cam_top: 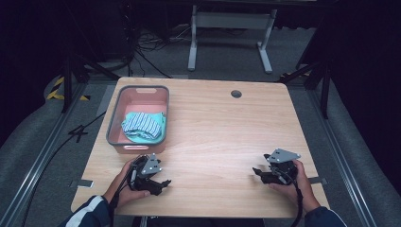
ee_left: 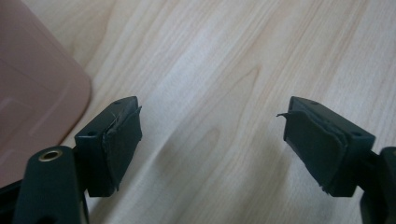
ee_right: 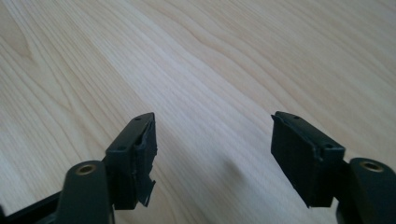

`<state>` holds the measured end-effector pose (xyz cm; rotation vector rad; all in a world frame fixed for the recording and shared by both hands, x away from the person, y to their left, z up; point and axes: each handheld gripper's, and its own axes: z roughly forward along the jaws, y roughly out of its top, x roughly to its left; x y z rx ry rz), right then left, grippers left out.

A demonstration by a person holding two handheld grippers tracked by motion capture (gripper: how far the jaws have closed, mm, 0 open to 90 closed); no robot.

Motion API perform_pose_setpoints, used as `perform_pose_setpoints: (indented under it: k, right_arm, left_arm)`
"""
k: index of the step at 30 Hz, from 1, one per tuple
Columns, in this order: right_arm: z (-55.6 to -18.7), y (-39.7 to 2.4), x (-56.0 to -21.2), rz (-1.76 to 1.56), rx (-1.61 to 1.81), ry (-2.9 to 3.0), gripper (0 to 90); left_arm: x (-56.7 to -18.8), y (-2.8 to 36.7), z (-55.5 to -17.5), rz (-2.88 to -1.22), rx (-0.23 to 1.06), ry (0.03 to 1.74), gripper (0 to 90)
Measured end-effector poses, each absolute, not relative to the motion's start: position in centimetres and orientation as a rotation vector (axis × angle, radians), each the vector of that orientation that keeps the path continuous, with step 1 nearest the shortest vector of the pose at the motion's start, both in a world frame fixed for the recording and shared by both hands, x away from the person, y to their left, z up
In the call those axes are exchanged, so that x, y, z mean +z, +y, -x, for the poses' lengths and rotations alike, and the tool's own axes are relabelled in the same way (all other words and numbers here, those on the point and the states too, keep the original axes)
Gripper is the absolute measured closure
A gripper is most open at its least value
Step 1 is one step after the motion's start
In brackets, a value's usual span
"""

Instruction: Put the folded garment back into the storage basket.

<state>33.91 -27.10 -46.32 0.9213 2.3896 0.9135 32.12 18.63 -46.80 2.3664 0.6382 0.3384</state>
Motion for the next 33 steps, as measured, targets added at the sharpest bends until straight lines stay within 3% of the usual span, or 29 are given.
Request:
perform_pose_setpoints:
  k: [14,33]
  right_arm:
    - [-32.8,-30.7,-48.6,-1.133,1.037,2.332,20.4]
    - [-32.9,-30.7,-48.6,-1.139,1.037,2.329,19.5]
  left_arm:
    - [-48.3,20.2,-32.4,-2.305,0.241,0.658,14.5]
    - [-48.3,19.9,-32.8,-2.317,0.234,0.652,10.0]
